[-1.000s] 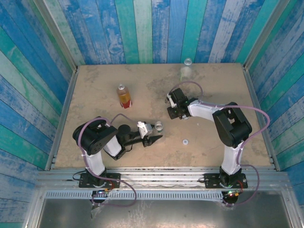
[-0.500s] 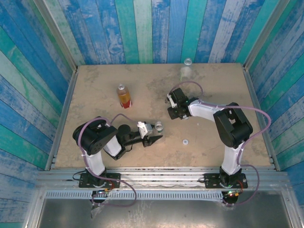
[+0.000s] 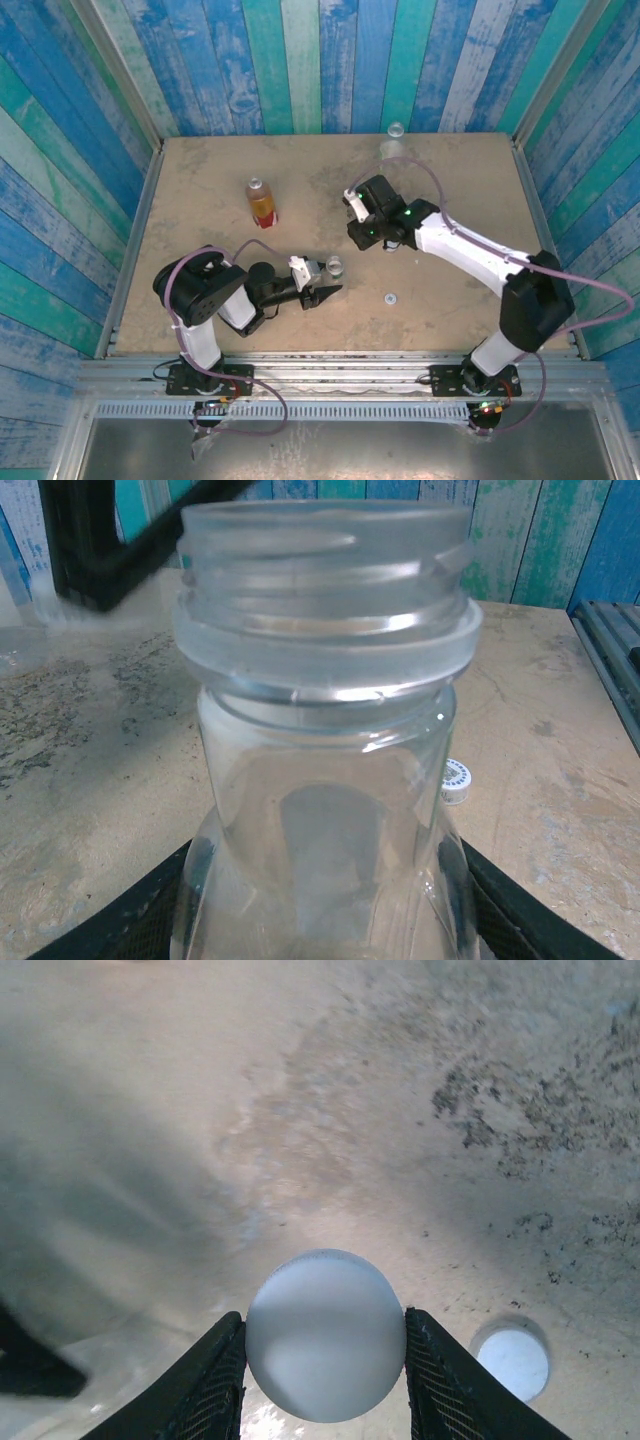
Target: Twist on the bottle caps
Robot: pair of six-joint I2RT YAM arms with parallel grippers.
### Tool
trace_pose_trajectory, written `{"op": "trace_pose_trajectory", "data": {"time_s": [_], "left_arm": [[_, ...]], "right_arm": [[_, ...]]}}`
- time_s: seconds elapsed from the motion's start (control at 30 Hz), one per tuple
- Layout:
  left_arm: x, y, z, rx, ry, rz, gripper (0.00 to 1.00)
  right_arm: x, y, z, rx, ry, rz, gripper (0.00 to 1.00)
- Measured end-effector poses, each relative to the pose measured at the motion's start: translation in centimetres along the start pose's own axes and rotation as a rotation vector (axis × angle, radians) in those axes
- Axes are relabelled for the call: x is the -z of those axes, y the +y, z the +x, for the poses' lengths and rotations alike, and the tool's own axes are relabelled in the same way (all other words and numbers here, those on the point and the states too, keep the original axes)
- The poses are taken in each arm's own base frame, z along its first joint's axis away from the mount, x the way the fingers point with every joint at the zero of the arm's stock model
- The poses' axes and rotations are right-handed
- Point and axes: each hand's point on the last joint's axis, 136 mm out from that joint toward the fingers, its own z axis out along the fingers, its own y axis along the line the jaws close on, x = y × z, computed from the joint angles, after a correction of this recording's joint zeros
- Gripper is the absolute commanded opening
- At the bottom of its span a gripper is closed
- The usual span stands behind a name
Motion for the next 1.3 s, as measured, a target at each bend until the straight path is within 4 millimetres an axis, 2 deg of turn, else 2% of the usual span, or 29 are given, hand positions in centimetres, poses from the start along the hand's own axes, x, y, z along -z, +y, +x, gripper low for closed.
{"op": "trace_pose_trajectory", "data": {"time_s": [0.23, 0.4, 0.8, 1.0, 1.3], "left_arm": [[0.0, 0.0, 0.0, 0.0, 0.0, 0.003, 0.53], [0.0, -0.1, 0.0, -0.001, -0.002, 0.004, 0.53], [0.0, -0.1, 0.0, -0.001, -0.001, 0.005, 0.53], [0.0, -0.1, 0.0, -0.001, -0.002, 0.007, 0.54], [0.0, -0.1, 0.1, -0.001, -0.002, 0.01, 0.54]], "right_arm": [[4.2, 2.9, -0.7, 0.04, -0.036, -0.078, 0.43], [5.5, 5.2, 0.1, 0.066, -0.021, -0.167, 0.41], [5.8, 9.1, 1.4, 0.132, 0.046, -0.274, 0.41], [5.0, 9.4, 2.4, 0.154, 0.091, -0.272, 0.42], [4.8, 9.9, 2.6, 0.204, 0.106, -0.262, 0.43]]}}
